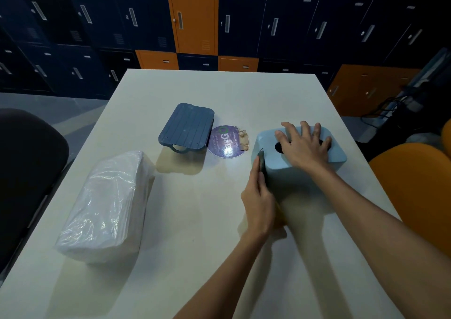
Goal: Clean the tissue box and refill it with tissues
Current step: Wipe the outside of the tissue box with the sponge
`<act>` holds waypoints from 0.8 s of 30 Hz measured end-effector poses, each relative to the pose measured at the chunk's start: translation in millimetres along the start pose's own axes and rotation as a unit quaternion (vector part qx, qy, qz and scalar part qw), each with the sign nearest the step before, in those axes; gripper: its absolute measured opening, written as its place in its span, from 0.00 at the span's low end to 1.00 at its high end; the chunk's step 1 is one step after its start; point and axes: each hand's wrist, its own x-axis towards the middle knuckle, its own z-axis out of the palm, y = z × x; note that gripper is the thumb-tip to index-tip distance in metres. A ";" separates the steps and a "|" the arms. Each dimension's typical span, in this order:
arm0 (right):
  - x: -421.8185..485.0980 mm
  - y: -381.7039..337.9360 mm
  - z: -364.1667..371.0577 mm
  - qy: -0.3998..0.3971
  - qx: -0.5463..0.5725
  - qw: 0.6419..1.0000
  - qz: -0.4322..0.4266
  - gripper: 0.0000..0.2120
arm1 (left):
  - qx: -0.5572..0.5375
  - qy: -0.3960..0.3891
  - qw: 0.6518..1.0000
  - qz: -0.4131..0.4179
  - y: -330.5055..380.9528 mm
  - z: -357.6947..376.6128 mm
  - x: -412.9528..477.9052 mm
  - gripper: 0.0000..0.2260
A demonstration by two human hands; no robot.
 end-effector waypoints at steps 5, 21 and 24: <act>1.1 0.8 0.9 -0.005 0.002 1.000 0.014 0.24 | 0.072 -0.022 0.995 -0.066 1.5 -2.9 27.9 0.17; 3.1 2.6 0.5 -0.009 0.004 1.000 0.006 0.24 | 0.090 -0.097 0.991 -0.010 -18.7 -45.0 26.4 0.14; 2.8 3.2 0.6 -0.008 0.004 1.000 0.002 0.24 | 0.071 -0.037 0.995 -0.055 -11.7 -44.6 65.8 0.15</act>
